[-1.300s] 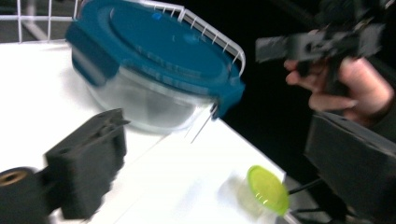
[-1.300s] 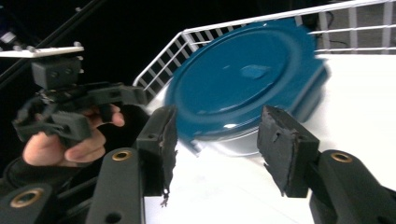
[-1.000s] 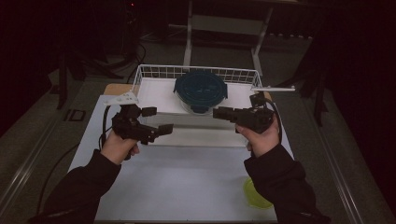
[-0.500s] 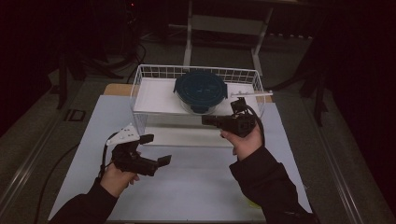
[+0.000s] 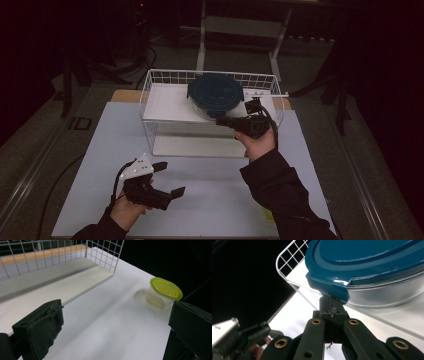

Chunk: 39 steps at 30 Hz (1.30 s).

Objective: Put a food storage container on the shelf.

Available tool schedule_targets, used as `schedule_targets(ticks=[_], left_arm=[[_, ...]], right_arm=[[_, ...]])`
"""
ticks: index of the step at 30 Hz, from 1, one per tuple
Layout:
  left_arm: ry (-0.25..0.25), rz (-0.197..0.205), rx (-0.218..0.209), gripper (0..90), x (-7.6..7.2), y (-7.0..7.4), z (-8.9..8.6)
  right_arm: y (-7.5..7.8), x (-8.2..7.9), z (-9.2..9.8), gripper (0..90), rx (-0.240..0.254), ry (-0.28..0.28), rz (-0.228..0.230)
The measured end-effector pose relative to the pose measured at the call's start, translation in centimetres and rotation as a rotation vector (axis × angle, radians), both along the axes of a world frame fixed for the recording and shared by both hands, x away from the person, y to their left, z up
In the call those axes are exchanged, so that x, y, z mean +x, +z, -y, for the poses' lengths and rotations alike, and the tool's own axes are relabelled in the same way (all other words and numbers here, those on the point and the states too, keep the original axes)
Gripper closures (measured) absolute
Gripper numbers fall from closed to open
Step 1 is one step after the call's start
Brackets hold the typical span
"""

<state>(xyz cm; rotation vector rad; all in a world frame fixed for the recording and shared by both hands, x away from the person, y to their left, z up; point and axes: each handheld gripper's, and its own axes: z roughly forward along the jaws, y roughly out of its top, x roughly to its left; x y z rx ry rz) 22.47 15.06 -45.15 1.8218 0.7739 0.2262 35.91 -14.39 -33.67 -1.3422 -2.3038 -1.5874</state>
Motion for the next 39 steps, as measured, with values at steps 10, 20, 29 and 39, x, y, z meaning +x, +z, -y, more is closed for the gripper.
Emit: schedule_targets(ticks=[10,20,29,39], left_arm=[[-0.003,-0.001,0.022,0.0,-0.2,-1.1,-0.1],[-0.007,0.01,0.052,0.0,-0.2,-1.8,-0.2],[-0.008,0.028,0.056,0.0,-0.3,-1.5,-0.5],[-0.002,0.024,0.05,0.0,-0.6,-1.7,-1.0]], right_arm=[[0.0,0.9,-0.5,89.7,-0.024,-0.017,0.014],[-0.7,-0.1,-0.3,79.6,-0.039,0.03,0.017],[-1.0,-2.3,1.4,41.4,-0.046,0.07,0.101],[-2.8,-4.8,4.3,21.1,0.005,0.126,0.182]])
